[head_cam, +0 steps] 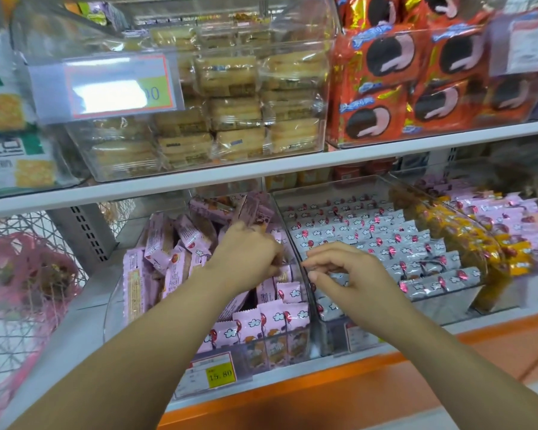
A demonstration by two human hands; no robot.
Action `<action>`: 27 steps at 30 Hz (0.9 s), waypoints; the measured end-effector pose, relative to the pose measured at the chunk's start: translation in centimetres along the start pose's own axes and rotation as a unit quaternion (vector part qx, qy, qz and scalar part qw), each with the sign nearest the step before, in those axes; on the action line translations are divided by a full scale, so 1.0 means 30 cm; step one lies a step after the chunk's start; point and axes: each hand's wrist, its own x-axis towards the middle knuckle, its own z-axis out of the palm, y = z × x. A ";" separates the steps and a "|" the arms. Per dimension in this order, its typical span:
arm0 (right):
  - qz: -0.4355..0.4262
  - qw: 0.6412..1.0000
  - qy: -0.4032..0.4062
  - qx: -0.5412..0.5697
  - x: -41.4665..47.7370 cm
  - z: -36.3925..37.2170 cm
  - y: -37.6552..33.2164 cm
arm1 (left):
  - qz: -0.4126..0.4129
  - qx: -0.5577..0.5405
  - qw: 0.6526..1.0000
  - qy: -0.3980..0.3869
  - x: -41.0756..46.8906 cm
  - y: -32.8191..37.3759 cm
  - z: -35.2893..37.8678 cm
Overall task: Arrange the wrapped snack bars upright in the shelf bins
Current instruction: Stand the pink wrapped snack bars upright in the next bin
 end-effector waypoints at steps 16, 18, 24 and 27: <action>0.117 0.980 0.047 0.153 0.005 0.003 -0.084 | -0.143 -0.687 0.679 0.216 -0.233 -0.019 -0.130; 0.147 0.963 0.052 0.218 0.018 0.000 -0.093 | -0.104 -0.702 0.678 0.192 -0.260 0.002 -0.126; 0.224 0.874 0.004 0.431 0.034 -0.019 -0.110 | -0.004 -0.585 0.801 0.130 -0.302 0.060 -0.132; 0.228 0.870 -0.015 0.437 0.030 -0.021 -0.094 | 0.011 -0.578 0.808 0.111 -0.303 0.071 -0.134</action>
